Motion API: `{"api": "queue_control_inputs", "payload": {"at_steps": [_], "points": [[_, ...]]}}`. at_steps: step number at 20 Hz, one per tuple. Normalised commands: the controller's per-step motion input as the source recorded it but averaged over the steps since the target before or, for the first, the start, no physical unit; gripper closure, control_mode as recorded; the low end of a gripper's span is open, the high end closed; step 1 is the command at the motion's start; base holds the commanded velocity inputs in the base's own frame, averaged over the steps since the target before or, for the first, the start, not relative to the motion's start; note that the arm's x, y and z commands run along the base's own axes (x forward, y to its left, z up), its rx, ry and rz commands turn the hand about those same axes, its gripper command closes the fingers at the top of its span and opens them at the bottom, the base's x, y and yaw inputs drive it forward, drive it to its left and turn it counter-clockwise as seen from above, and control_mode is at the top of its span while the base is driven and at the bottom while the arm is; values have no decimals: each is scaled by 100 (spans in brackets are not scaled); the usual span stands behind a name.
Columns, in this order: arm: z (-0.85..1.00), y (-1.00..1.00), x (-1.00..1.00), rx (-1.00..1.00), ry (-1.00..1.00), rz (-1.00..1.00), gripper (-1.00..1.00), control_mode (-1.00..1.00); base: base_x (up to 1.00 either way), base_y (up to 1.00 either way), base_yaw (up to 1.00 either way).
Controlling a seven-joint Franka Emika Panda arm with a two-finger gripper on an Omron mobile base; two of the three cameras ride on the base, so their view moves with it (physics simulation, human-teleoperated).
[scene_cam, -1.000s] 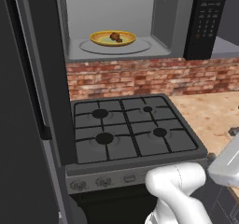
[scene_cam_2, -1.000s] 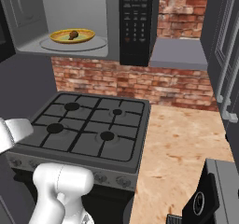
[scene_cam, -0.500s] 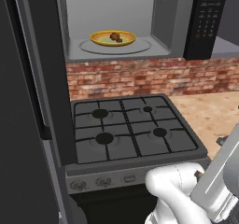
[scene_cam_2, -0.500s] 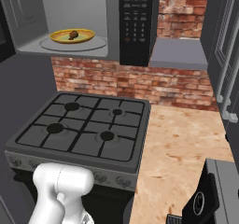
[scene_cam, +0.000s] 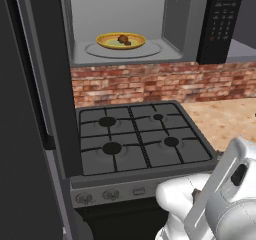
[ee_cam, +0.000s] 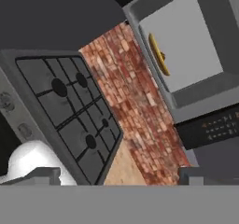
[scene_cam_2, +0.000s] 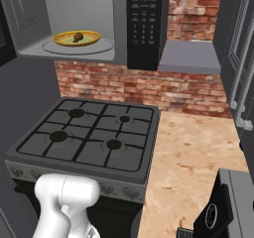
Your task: Transport the chicken drumstick from the fridge to the microwave and turn on the microwave.
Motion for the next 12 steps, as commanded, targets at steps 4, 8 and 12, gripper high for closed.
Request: {"api": "queue_control_inputs", "payload": {"at_steps": [4, 8, 12], "points": [[-43, 21, -8, -25, -41, 10, -100, -100, 0, 0, 0], [-44, 21, -2, -24, -35, 12, -100, -100, 0, 0, 0], [-47, 33, 0, -24, -23, 11, -100, -100, 0, 0, 0]]}}
